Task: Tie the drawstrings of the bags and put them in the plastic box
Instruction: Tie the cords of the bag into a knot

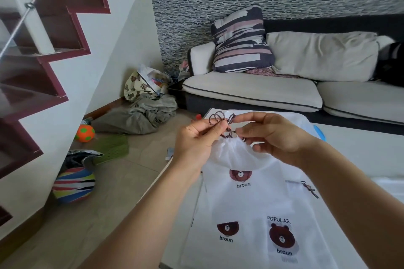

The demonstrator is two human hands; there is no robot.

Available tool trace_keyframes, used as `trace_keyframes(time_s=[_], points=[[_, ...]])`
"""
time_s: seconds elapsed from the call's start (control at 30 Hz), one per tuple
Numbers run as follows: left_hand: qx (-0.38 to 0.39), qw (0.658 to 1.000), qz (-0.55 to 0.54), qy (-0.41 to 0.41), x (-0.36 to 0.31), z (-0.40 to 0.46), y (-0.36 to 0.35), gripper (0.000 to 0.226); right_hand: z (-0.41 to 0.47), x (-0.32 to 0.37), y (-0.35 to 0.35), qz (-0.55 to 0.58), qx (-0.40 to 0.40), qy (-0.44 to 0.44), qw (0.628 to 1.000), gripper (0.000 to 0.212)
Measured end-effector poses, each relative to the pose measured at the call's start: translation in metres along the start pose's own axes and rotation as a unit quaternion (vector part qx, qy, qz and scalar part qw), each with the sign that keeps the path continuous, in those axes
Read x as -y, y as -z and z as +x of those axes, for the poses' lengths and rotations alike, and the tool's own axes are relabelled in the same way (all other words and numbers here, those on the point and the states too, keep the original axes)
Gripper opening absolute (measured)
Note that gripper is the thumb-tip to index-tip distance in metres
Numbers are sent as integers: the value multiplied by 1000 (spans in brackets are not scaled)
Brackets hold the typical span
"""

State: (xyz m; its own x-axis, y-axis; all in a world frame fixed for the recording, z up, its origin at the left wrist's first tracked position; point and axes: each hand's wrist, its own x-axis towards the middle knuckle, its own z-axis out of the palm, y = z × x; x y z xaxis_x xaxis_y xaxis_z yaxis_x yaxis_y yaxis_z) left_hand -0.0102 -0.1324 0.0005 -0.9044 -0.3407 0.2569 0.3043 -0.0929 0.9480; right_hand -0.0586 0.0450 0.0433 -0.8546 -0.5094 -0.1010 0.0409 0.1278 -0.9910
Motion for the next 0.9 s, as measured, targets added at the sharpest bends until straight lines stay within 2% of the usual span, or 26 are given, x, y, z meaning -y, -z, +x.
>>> trace_keyframes(time_s=[0.13, 0.2, 0.33, 0.4, 0.57, 0.7, 0.73, 0.83, 0.9], points=[[5, 1000, 29, 5, 3, 0, -3, 25, -4, 1, -1, -75, 15, 18, 997, 34], [0, 1000, 22, 10, 4, 1, -3, 24, -3, -2, -4, -98, 4, 57, 994, 38], [-1, 1000, 18, 25, 3, 2, -1, 21, 3, -3, -6, -54, -69, 123, 988, 6], [-5, 999, 16, 35, 3, 2, -1, 16, 5, -1, -4, -40, -81, 130, 987, 3], [-7, 999, 16, 49, -1, 0, -3, 8, -1, 6, -3, -28, 37, 110, 993, 7], [8, 997, -17, 81, -4, -3, -4, 6, -2, 6, -8, -13, 76, 113, 991, 36], [15, 996, -23, 85, -4, -3, -3, 4, -2, 5, -9, -10, 70, 118, 991, 34], [12, 995, -27, 99, -6, -3, -2, 13, 0, 1, -16, -23, 39, 131, 990, 8], [2, 994, -38, 106, -7, -3, -1, 14, 1, -2, -23, 2, 15, 128, 992, 3]])
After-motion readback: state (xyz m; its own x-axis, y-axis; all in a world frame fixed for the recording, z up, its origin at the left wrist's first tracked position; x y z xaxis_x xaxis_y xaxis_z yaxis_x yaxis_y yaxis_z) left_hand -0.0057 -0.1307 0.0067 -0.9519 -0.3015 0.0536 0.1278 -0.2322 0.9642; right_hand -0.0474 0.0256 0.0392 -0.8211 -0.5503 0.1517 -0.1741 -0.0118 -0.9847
